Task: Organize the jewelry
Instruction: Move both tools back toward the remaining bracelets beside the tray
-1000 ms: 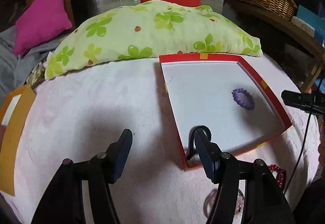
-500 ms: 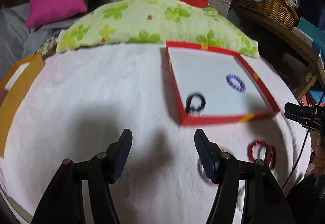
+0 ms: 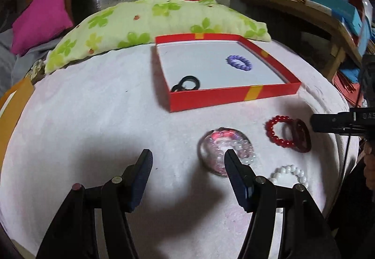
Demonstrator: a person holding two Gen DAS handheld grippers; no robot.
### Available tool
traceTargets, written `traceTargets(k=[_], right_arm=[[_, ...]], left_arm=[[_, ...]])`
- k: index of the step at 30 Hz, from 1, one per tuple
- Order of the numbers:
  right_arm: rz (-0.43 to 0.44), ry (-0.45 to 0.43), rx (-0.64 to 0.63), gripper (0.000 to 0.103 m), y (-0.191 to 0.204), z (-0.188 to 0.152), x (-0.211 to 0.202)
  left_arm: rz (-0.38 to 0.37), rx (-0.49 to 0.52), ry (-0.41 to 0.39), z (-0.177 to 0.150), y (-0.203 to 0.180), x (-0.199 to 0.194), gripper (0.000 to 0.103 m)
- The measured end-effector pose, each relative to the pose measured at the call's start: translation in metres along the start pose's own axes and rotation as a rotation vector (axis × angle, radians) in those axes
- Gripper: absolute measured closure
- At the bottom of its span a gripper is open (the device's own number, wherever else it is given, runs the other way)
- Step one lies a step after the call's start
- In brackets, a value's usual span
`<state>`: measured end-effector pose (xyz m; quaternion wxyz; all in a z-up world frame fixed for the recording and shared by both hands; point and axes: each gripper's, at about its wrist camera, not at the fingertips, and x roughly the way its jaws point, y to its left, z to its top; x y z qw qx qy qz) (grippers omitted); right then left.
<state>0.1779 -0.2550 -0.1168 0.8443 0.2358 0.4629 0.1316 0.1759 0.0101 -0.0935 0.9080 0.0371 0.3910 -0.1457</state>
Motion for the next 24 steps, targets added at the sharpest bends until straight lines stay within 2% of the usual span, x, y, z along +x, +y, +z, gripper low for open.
traceTargets(k=[3, 10, 24], right_arm=[[-0.004, 0.011, -0.009, 0.061, 0.002, -0.001, 0.006], [-0.028, 0.007, -0.047, 0.061, 0.006, -0.002, 0.010], [-0.032, 0.004, -0.073, 0.061, 0.011, -0.004, 0.011]], left_arm=[[-0.017, 0.005, -0.007, 0.000, -0.002, 0.000, 0.038], [0.033, 0.015, 0.027, 0.000, -0.006, 0.006, 0.038], [0.091, 0.081, 0.039, 0.003, -0.020, 0.002, 0.038]])
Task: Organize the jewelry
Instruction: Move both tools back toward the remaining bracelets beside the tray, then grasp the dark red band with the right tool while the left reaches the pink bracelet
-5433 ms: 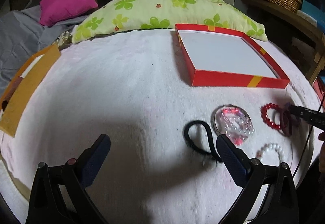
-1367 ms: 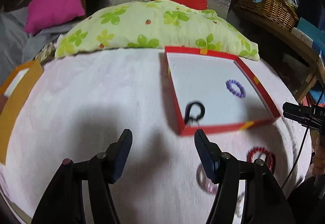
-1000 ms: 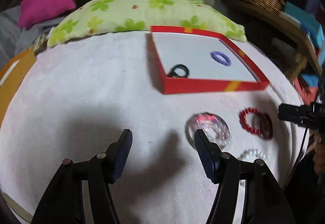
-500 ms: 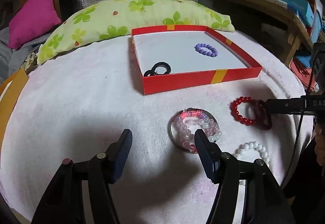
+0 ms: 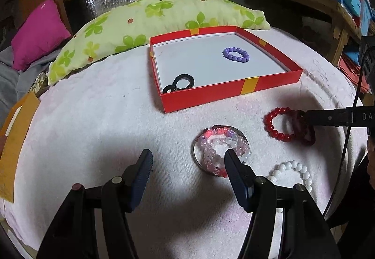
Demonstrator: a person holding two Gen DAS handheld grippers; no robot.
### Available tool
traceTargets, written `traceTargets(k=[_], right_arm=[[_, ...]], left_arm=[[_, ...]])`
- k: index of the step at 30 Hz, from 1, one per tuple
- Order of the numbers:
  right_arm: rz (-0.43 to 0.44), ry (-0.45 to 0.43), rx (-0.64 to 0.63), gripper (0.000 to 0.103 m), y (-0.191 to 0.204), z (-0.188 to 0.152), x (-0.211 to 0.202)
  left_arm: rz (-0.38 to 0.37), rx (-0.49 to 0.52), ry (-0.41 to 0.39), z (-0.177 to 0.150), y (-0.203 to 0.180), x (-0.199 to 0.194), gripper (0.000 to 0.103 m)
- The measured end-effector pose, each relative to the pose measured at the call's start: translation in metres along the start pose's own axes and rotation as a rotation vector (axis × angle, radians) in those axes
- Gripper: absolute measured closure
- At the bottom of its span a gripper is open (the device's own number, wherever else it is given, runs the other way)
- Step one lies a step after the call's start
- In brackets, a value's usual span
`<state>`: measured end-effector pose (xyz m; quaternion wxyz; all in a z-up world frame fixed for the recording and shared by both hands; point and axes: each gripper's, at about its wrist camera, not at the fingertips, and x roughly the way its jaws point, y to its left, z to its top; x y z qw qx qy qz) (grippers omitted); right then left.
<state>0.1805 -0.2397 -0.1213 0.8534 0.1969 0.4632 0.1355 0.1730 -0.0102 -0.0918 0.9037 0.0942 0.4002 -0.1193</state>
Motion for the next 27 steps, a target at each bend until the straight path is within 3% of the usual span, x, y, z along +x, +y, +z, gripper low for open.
traceTargets(k=[21, 27], right_arm=[[0.007, 0.000, -0.002, 0.061, -0.0002, -0.0004, 0.0005], [0.019, -0.001, -0.013, 0.061, -0.0010, -0.0016, -0.0033]], left_arm=[[0.011, 0.004, 0.012, -0.0014, -0.0024, 0.0051, 0.038], [-0.023, -0.022, 0.018, -0.0020, 0.0009, 0.0088, 0.038]])
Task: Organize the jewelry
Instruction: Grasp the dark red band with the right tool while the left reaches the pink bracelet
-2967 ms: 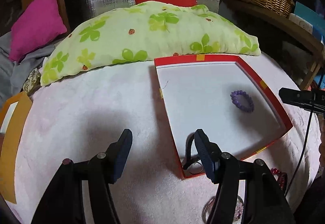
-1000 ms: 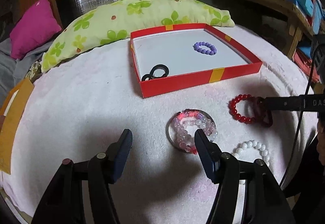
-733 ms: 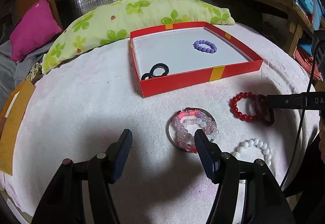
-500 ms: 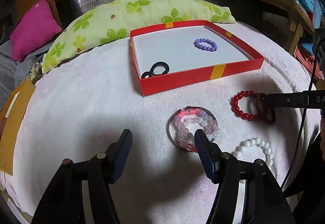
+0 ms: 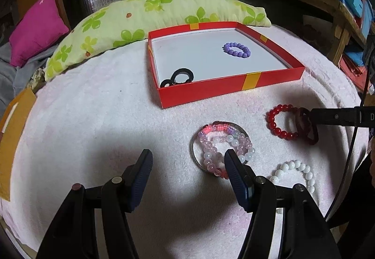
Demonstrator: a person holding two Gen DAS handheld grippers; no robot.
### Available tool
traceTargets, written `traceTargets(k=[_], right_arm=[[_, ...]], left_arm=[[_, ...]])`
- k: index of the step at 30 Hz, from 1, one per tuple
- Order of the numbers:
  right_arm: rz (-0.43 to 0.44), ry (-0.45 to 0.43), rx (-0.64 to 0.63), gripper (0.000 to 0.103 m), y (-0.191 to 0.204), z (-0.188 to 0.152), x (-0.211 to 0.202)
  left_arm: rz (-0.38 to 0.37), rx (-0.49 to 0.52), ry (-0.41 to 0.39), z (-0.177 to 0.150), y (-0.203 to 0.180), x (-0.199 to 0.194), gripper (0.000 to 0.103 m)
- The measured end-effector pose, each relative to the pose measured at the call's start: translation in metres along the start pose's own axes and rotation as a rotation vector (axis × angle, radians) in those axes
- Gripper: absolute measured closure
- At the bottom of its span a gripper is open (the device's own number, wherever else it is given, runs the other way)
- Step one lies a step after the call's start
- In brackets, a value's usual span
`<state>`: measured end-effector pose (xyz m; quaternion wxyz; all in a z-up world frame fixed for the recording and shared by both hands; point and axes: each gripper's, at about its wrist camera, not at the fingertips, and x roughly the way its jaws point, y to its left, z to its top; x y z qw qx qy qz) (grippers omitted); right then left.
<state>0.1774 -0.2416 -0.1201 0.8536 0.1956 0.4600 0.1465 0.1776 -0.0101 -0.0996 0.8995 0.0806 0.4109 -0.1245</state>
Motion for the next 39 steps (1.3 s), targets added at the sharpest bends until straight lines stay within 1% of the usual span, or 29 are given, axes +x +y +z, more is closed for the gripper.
traceTargets(k=[9, 14, 16, 18, 19, 21, 22, 23, 24, 26, 28, 29, 30, 33, 37, 39], right_arm=[[0.018, -0.015, -0.027, 0.061, -0.002, -0.003, -0.009], [0.012, -0.007, -0.044, 0.061, -0.002, -0.005, -0.007], [0.003, -0.003, -0.056, 0.061, 0.001, -0.006, -0.004], [-0.015, -0.012, -0.073, 0.062, 0.004, -0.007, -0.002], [-0.025, -0.016, -0.084, 0.066, 0.006, -0.007, -0.002], [-0.048, -0.023, -0.100, 0.072, 0.009, -0.008, 0.000], [-0.061, -0.026, -0.109, 0.080, 0.010, -0.008, 0.001], [-0.072, -0.029, -0.117, 0.084, 0.011, -0.009, 0.002], [-0.080, -0.035, -0.121, 0.085, 0.011, -0.009, 0.002], [-0.095, -0.055, -0.128, 0.093, 0.011, -0.008, 0.000], [-0.111, -0.075, -0.123, 0.093, 0.009, -0.007, -0.003], [-0.113, -0.079, -0.117, 0.093, 0.007, -0.006, -0.004], [-0.113, -0.080, -0.106, 0.093, 0.005, -0.005, -0.005], [-0.110, -0.077, -0.080, 0.093, -0.002, -0.003, -0.006], [-0.058, -0.064, -0.042, 0.093, -0.010, -0.001, -0.006], [-0.055, -0.066, -0.030, 0.093, -0.012, -0.001, -0.008]], left_arm=[[-0.013, -0.004, -0.004, 0.000, 0.000, 0.002, 0.038], [-0.050, -0.022, 0.002, 0.001, 0.000, 0.003, 0.039], [-0.059, -0.018, 0.001, 0.001, -0.001, 0.003, 0.042], [-0.080, -0.015, 0.001, 0.000, -0.002, 0.003, 0.052], [-0.089, -0.014, 0.001, 0.000, -0.002, 0.003, 0.054], [-0.101, -0.012, -0.002, 0.000, -0.003, 0.002, 0.064], [-0.108, -0.010, -0.004, 0.000, -0.003, 0.002, 0.067], [-0.115, -0.009, -0.005, 0.000, -0.004, 0.002, 0.072], [-0.126, -0.007, -0.005, 0.000, -0.004, 0.002, 0.077], [-0.142, -0.004, -0.008, 0.000, -0.006, 0.002, 0.083], [-0.150, 0.002, -0.013, 0.000, -0.007, 0.001, 0.086], [-0.154, 0.003, -0.014, 0.000, -0.008, 0.002, 0.091], [-0.160, 0.001, -0.017, 0.001, -0.008, 0.002, 0.093], [-0.182, -0.015, -0.023, 0.002, -0.006, 0.002, 0.094], [-0.210, -0.039, -0.029, 0.003, -0.002, 0.002, 0.094], [-0.215, -0.040, -0.035, 0.004, -0.002, 0.002, 0.094]])
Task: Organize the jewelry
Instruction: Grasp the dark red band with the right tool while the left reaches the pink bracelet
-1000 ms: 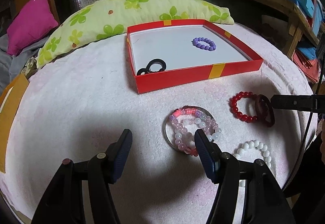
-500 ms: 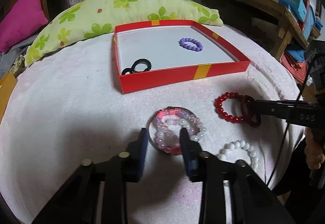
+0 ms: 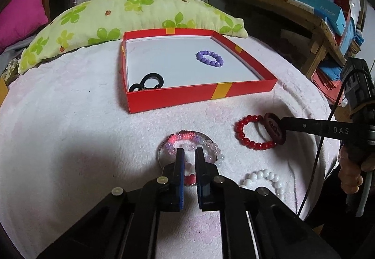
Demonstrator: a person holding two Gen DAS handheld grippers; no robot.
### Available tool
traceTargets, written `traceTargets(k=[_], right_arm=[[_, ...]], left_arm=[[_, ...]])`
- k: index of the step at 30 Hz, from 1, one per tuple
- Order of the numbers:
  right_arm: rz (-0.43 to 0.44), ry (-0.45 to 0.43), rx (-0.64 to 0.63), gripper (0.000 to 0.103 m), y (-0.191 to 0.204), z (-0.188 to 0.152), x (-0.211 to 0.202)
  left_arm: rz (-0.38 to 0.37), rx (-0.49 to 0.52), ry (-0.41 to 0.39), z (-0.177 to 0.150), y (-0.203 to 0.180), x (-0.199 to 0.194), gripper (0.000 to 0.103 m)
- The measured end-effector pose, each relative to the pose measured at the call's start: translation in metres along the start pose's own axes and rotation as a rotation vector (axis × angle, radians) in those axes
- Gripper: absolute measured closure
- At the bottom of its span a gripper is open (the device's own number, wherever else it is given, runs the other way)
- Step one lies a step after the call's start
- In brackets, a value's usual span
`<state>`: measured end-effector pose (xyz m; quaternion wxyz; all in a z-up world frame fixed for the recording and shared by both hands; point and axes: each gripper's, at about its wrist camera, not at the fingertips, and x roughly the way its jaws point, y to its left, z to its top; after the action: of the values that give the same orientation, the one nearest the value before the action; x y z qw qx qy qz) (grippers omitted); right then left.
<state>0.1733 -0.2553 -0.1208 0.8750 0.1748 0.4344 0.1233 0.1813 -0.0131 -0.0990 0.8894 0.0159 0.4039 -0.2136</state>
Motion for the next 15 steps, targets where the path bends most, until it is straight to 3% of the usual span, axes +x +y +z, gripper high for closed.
traceTargets(k=[6, 8, 15], right_arm=[[-0.007, 0.007, 0.003, 0.092, 0.000, 0.000, 0.004], [-0.006, 0.009, 0.008, 0.085, 0.001, 0.001, 0.006], [-0.031, -0.007, -0.033, 0.081, 0.012, 0.001, 0.010]], left_arm=[[0.001, -0.044, 0.037, 0.000, 0.008, 0.007, 0.094], [-0.021, -0.081, 0.037, 0.000, 0.013, 0.007, 0.093], [-0.039, -0.100, 0.038, 0.000, 0.014, 0.008, 0.074]])
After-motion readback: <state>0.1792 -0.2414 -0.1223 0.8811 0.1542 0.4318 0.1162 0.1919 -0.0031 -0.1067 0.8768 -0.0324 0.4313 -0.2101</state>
